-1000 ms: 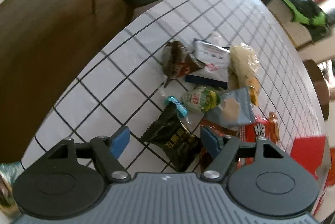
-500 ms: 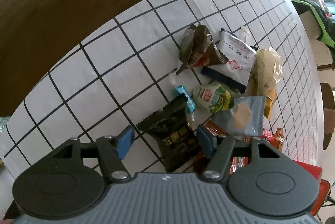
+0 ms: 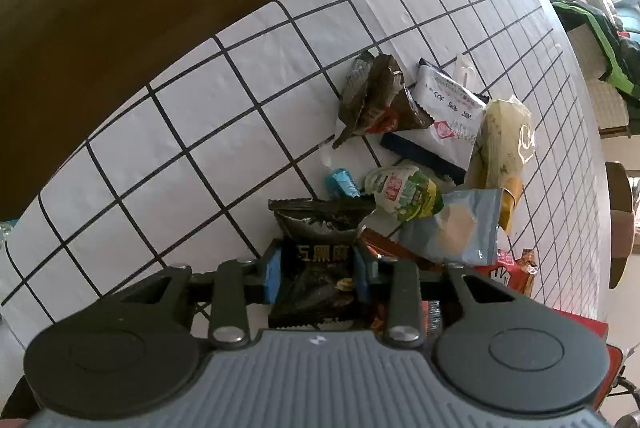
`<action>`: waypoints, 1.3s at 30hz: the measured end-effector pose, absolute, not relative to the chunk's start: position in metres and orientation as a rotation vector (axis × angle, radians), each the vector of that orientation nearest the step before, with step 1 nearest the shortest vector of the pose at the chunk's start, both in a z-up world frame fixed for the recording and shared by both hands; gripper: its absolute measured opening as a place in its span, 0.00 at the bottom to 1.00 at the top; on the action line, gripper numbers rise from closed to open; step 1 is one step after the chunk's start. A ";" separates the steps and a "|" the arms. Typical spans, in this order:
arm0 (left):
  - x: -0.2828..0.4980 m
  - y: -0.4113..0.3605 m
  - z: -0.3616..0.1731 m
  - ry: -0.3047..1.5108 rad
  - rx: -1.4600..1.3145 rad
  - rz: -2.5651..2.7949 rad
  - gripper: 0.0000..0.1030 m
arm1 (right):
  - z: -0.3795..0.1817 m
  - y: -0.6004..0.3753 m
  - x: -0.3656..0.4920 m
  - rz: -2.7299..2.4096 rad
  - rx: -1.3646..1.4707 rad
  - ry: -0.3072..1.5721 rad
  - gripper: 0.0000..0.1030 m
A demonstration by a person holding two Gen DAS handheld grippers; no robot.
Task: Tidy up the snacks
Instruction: 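Grasp the green snack bar with the right tool while the left tool grasps the dark sesame packet, then carry both held snacks over the red box and release them inside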
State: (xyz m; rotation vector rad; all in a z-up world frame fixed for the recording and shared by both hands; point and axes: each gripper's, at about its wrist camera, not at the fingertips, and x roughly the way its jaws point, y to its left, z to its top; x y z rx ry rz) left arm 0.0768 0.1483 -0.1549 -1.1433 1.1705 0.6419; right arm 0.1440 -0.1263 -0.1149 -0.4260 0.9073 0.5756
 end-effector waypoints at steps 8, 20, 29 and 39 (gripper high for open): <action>0.064 0.154 -0.149 1.154 -1.108 0.633 0.30 | -0.102 -0.131 0.135 0.554 -0.398 0.890 0.41; 0.048 0.147 -0.111 1.087 -0.992 0.512 0.29 | -0.064 -0.146 0.107 0.496 -0.317 0.848 0.41; 0.044 0.125 -0.068 1.002 -0.833 0.352 0.28 | -0.026 -0.164 0.087 0.438 -0.256 0.811 0.41; 0.072 0.059 -0.028 0.996 -0.605 0.080 0.29 | 0.015 -0.194 0.080 0.367 -0.201 0.790 0.41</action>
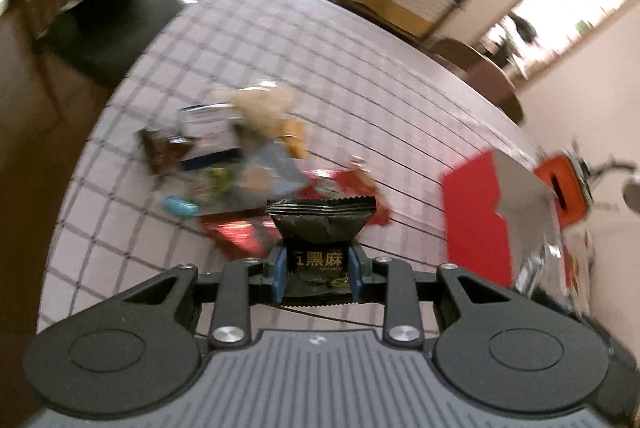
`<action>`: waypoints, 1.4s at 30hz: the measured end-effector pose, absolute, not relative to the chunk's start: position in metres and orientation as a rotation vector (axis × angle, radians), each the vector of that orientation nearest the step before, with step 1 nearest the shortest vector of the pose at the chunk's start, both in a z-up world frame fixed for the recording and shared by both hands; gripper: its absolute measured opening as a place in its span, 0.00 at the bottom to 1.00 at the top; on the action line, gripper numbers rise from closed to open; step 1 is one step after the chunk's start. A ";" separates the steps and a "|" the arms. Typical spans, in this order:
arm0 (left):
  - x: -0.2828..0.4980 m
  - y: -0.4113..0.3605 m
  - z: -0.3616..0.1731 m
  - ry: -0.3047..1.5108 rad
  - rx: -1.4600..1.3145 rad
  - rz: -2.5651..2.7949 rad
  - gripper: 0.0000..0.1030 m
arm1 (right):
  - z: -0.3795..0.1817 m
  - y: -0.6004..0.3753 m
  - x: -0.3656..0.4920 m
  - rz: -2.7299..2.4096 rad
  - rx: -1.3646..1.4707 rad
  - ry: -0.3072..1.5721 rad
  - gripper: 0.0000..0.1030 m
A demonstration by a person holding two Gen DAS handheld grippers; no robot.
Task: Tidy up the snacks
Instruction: 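Carry both held snacks over the red box and release them inside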
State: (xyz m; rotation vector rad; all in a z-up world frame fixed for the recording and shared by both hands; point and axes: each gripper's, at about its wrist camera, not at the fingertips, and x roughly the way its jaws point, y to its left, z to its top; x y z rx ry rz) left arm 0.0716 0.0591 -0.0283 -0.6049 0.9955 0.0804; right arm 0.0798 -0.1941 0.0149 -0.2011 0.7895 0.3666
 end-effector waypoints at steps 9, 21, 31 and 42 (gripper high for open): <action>0.110 -0.008 -0.005 1.019 -0.456 -0.071 0.29 | 0.033 -0.240 0.104 0.297 -0.150 0.790 0.41; 0.181 -0.115 0.010 1.050 -0.341 -0.137 0.29 | 0.034 -0.318 0.167 0.278 -0.139 0.835 0.41; 0.233 -0.198 0.009 1.057 -0.266 -0.145 0.29 | 0.024 -0.382 0.219 0.279 -0.156 0.875 0.41; 0.290 -0.253 -0.034 1.173 -0.194 -0.167 0.29 | -0.010 -0.414 0.265 0.282 -0.215 0.959 0.41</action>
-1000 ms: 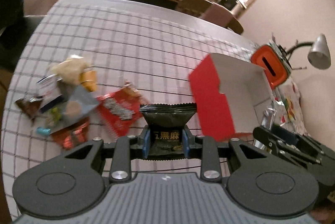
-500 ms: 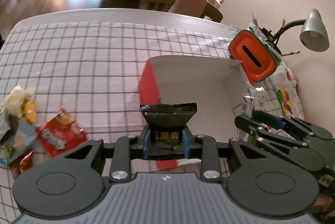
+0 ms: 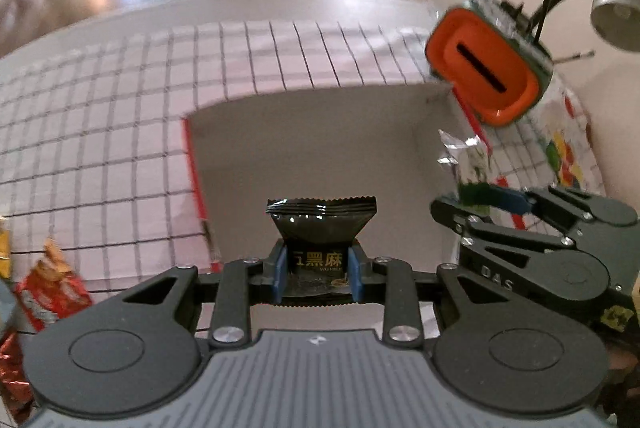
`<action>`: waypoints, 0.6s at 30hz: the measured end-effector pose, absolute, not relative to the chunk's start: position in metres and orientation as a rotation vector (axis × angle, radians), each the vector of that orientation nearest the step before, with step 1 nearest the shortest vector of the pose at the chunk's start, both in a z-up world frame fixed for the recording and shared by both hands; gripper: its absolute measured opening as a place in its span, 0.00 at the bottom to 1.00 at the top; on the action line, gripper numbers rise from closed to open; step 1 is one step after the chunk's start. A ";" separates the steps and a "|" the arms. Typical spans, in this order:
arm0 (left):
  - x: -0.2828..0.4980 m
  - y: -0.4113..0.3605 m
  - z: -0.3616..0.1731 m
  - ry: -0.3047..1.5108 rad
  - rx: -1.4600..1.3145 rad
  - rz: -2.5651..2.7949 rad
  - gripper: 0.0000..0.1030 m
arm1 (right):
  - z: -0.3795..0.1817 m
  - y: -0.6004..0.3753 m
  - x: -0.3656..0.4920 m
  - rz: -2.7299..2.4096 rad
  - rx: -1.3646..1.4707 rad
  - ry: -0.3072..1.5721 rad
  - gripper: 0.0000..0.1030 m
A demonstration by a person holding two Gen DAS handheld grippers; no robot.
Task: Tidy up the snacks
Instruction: 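Carry both held snacks over the red box and release them inside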
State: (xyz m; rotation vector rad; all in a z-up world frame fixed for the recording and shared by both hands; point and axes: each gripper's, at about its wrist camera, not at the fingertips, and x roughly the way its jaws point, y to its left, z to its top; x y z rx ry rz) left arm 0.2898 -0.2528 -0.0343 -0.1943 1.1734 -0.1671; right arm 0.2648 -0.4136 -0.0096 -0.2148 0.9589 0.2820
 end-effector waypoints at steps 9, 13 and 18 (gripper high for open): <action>0.317 -0.269 -0.077 1.294 -0.145 -0.138 0.29 | -0.051 -0.413 0.291 0.325 -0.274 1.048 0.40; 0.324 -0.273 -0.089 1.326 -0.095 -0.125 0.29 | -0.065 -0.409 0.295 0.370 -0.308 1.092 0.41; 0.331 -0.277 -0.100 1.357 -0.078 -0.124 0.29 | -0.074 -0.407 0.299 0.383 -0.320 1.122 0.40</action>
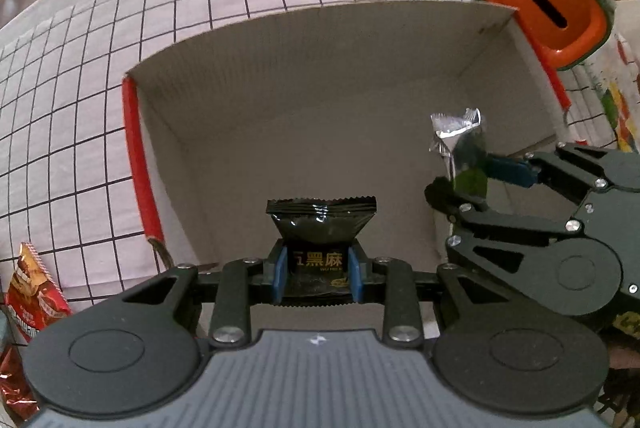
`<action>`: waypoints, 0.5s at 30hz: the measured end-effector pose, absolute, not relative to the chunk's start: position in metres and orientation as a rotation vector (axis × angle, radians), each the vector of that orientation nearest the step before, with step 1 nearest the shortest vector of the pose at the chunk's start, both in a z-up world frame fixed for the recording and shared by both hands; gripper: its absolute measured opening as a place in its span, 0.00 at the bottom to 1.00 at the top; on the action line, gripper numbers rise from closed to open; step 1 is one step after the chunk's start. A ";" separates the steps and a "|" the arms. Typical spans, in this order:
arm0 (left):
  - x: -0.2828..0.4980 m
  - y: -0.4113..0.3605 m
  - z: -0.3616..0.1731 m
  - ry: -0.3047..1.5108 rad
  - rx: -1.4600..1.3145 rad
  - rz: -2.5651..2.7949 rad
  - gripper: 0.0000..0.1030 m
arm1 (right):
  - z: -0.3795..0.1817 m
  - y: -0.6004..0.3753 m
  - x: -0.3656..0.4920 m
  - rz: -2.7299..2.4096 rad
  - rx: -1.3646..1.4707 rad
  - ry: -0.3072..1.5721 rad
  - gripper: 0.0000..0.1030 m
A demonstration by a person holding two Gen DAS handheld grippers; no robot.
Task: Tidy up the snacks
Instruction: 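Carry both held snacks over the red box and release them inside, then withdraw both open tools from the box back toward the snack pile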
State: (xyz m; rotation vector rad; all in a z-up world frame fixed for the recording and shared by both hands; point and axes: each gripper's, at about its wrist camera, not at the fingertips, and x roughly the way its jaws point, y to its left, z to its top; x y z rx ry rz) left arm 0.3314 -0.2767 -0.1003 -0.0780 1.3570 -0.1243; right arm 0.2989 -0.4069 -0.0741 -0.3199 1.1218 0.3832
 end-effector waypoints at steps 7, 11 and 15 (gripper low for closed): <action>0.335 -0.281 -0.112 1.372 -0.073 -0.115 0.29 | -0.081 -0.408 0.307 0.388 -0.338 1.138 0.40; 0.332 -0.281 -0.111 1.356 -0.077 -0.119 0.29 | -0.078 -0.408 0.305 0.395 -0.328 1.137 0.40; 0.331 -0.280 -0.105 1.340 -0.094 -0.122 0.32 | -0.071 -0.409 0.302 0.411 -0.314 1.122 0.43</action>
